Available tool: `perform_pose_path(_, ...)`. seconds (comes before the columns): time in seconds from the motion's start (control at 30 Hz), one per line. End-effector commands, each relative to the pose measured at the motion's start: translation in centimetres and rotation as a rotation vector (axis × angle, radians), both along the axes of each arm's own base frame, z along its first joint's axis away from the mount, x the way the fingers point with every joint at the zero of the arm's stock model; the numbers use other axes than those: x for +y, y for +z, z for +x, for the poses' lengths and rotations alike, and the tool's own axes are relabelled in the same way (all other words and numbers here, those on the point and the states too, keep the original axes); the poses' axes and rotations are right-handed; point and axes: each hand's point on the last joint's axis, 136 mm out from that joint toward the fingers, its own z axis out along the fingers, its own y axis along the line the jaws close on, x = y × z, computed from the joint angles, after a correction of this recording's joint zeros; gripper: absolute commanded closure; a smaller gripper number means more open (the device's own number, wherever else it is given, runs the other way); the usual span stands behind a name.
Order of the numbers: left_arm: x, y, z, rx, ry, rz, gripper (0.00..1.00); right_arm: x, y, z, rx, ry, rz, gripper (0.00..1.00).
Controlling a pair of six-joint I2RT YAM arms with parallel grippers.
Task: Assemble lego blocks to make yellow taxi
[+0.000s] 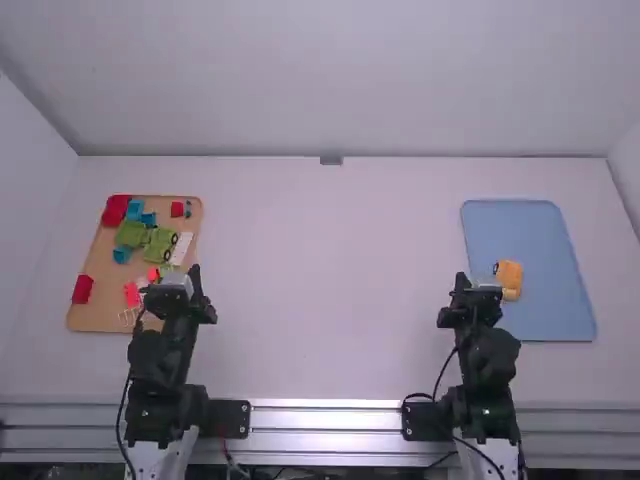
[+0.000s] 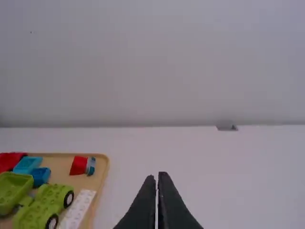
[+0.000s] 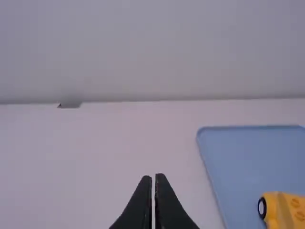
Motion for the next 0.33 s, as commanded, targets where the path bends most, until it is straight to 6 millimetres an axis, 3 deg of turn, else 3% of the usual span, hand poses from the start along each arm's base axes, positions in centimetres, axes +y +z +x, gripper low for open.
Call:
perform_pose_path(0.0,0.0,-1.2,0.2,0.016,0.001,0.001,1.0,0.0,-0.6,0.0,-0.007,-0.002,0.002,1.0)
perform_pose_path(0.2,0.0,-4.4,0.5,0.082,0.001,0.001,1.0,0.0,-0.2,-0.1,-0.026,-0.002,0.002,1.0)
perform_pose_path(0.3,0.0,-4.7,0.5,0.088,0.001,0.001,1.0,0.0,-0.2,-0.1,-0.026,-0.002,0.002,1.0)
